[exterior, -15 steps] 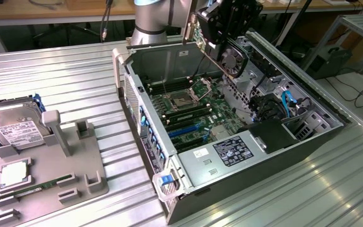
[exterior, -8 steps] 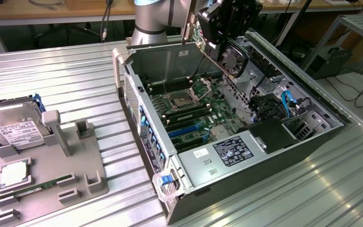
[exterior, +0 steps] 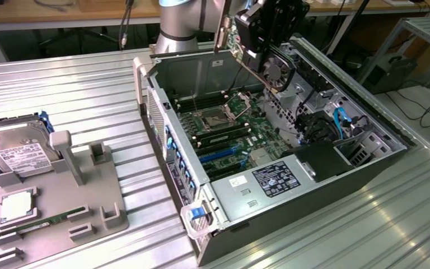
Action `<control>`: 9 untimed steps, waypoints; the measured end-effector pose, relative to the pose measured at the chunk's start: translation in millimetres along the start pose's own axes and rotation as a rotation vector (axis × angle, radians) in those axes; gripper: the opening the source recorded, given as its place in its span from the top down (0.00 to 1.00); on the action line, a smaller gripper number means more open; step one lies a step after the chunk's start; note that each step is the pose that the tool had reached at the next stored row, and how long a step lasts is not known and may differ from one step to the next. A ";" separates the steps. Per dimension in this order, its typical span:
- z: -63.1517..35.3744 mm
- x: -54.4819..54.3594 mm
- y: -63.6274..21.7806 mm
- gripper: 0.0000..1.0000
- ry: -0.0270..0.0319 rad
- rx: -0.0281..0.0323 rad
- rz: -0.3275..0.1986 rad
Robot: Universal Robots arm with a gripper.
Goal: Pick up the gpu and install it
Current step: 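Insert the gpu into the slot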
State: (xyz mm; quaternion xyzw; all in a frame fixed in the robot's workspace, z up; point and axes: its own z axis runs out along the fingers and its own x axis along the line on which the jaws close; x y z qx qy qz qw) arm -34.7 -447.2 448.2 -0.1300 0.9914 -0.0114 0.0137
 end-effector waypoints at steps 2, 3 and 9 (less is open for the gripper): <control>0.0 0.0 0.0 0.72 -0.0002 -0.0002 -0.007; 0.0 0.0 0.0 0.72 -0.0003 -0.0002 -0.010; 0.0 0.0 0.0 0.72 -0.0009 -0.0008 -0.034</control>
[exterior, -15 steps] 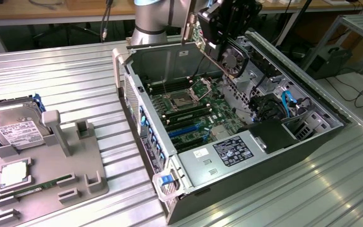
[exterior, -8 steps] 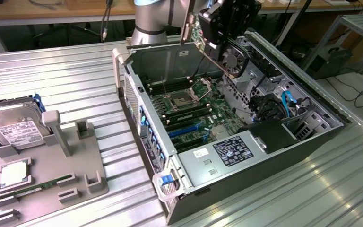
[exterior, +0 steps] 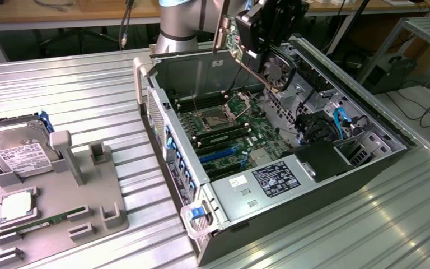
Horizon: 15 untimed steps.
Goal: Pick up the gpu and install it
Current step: 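Insert the gpu into the slot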
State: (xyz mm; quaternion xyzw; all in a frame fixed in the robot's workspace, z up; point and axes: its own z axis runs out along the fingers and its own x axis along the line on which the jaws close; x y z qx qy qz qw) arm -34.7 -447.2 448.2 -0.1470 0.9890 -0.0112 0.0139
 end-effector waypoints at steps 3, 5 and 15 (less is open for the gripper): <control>0.0 0.0 0.0 0.72 -0.0004 -0.0004 -0.016; 0.0 0.0 0.0 0.72 -0.0007 -0.0007 -0.027; 0.0 0.0 0.0 0.72 -0.0018 -0.0017 -0.067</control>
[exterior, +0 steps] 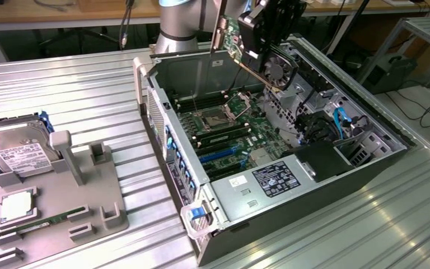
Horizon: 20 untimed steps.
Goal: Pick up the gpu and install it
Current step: 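Insert the gpu into the slot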
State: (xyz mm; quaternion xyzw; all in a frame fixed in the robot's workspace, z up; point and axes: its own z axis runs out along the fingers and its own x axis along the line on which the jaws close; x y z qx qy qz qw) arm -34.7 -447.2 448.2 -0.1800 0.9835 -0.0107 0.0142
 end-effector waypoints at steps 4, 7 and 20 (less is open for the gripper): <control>0.0 0.0 0.0 0.72 -0.0004 -0.0004 -0.019; 0.0 0.0 0.0 0.72 -0.0009 -0.0008 -0.036; 0.0 0.0 0.0 0.72 -0.0028 -0.0025 -0.106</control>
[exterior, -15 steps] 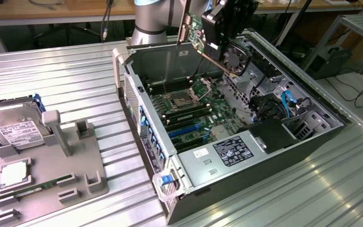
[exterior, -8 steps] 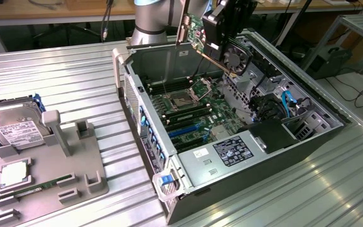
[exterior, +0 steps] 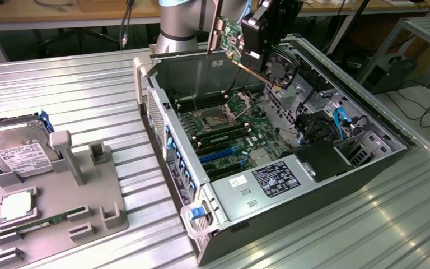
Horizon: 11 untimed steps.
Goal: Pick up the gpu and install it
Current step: 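Insert the gpu into the slot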
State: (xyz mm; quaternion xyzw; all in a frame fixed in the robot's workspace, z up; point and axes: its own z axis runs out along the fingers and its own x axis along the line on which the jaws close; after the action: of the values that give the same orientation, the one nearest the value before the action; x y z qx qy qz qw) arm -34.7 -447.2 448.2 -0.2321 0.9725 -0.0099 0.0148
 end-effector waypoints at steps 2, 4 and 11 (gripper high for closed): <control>0.0 0.0 0.0 0.72 -0.0003 -0.0003 -0.011; 0.0 0.0 0.0 0.72 -0.0006 -0.0005 -0.023; 0.0 0.0 0.0 0.72 -0.0020 -0.0018 -0.076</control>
State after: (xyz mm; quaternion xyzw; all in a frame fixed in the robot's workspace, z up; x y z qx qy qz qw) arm -34.7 -447.2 448.2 -0.2689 0.9630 -0.0094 0.0152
